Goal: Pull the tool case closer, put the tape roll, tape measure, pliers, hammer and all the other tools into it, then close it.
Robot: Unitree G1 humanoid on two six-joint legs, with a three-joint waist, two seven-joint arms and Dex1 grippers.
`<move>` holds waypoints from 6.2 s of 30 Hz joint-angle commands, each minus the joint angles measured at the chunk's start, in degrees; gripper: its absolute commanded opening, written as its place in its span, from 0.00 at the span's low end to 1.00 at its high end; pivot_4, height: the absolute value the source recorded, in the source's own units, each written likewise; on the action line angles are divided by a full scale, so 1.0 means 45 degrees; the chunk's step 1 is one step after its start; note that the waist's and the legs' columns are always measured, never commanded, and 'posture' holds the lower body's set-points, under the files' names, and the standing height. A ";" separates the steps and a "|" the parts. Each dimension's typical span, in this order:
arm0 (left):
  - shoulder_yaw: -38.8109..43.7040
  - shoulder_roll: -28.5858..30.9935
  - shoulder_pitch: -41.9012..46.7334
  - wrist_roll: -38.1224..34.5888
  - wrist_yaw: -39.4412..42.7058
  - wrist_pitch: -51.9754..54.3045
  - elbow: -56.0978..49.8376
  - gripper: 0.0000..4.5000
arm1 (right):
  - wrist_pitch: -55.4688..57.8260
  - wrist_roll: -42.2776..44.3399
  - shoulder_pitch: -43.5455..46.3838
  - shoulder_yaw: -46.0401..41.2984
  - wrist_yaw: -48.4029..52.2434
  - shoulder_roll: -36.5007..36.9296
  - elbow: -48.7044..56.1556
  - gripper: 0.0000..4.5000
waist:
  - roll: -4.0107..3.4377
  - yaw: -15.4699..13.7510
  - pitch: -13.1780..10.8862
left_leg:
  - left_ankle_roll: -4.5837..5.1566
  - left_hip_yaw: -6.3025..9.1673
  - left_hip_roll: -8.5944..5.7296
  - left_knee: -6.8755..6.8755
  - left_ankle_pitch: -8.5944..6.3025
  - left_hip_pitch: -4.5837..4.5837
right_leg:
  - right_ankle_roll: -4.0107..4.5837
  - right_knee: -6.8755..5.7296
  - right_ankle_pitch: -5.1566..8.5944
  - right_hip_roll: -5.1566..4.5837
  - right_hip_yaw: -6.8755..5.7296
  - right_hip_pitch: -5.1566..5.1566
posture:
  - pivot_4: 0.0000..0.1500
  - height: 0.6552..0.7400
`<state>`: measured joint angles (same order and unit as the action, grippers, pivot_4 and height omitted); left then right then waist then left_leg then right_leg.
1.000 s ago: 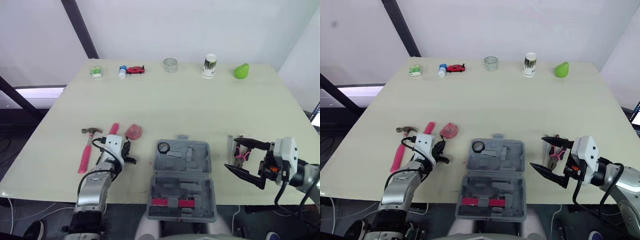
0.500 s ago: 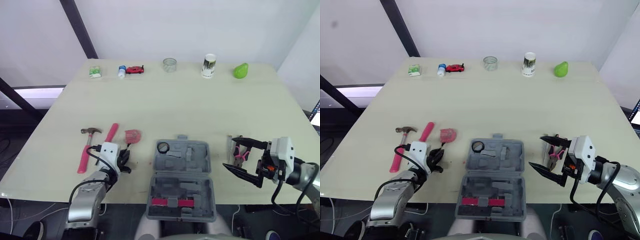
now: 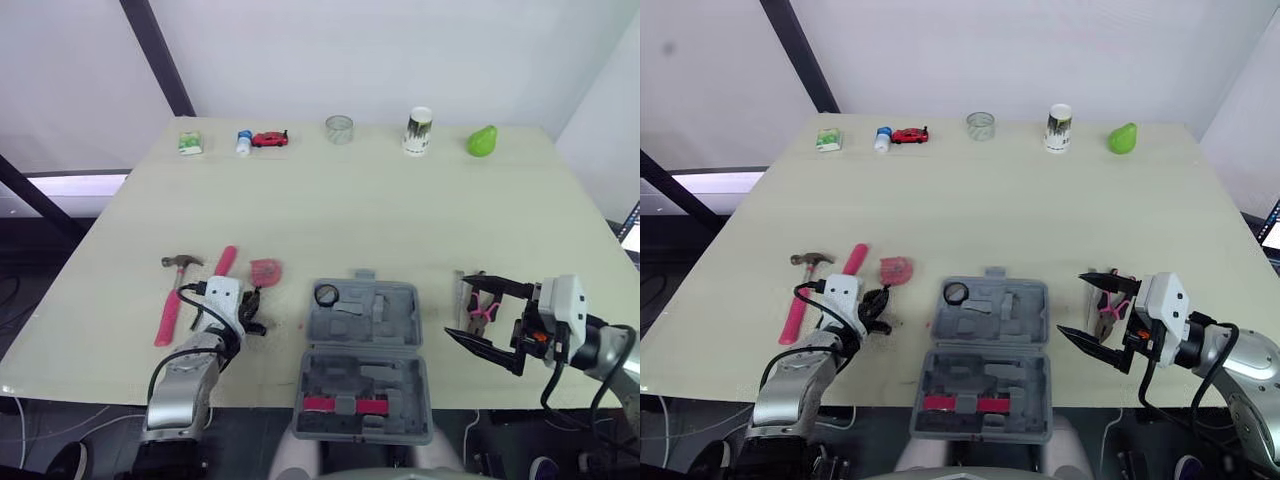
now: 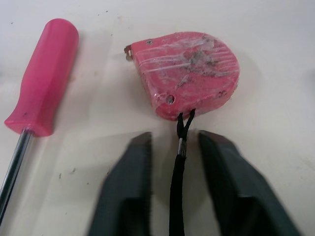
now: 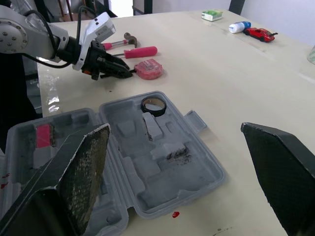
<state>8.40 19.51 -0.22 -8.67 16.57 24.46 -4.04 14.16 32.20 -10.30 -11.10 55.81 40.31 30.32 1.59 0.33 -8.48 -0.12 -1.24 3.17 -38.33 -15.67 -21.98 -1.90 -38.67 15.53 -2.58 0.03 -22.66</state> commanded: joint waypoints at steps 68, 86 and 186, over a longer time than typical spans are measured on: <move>0.3274 0.3695 -0.7773 -0.3181 0.8912 -0.7219 -0.2024 0.99 | -0.0233 0.0982 0.0363 0.0687 0.2306 0.0352 0.0198 1.00 | -0.0010 -0.0149 -0.0116 | 0.0011 0.0006 0.0012 0.0006 -0.0009 -0.0100 | 0.0050 0.0143 0.0028 -0.0012 -0.0093 -0.0010 | 1.00 1.00; 0.0203 0.5622 -0.1317 -0.2410 1.3248 -0.8550 0.3156 0.99 | -0.0261 0.0495 0.0931 0.1385 0.2577 0.0954 0.0170 1.00 | -0.0023 -0.0246 -0.0114 | 0.0012 0.0014 0.0015 0.0001 -0.0007 -0.0109 | -0.0001 0.0136 -0.0004 -0.0001 -0.0107 -0.0006 | 1.00 1.00; -0.5207 -0.0260 0.8563 -0.1516 1.4605 -0.9291 0.5283 1.00 | 0.8282 1.7954 0.3853 0.2175 -1.4526 0.1573 -0.0493 0.12 | -0.0030 -0.0227 -0.0111 | 0.0017 0.0073 0.0006 -0.0067 -0.0005 -0.0182 | -0.0017 0.0109 -0.0017 0.0030 -0.0101 -0.0014 | 1.00 1.00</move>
<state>-17.11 17.63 38.07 -12.76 82.00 -18.94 21.08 51.18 111.95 7.79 1.12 -10.97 46.14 26.60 1.45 -0.69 -8.98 -0.04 -0.91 3.20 -38.62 -15.69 -22.80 -1.98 -38.18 15.45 -2.45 -0.43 -22.72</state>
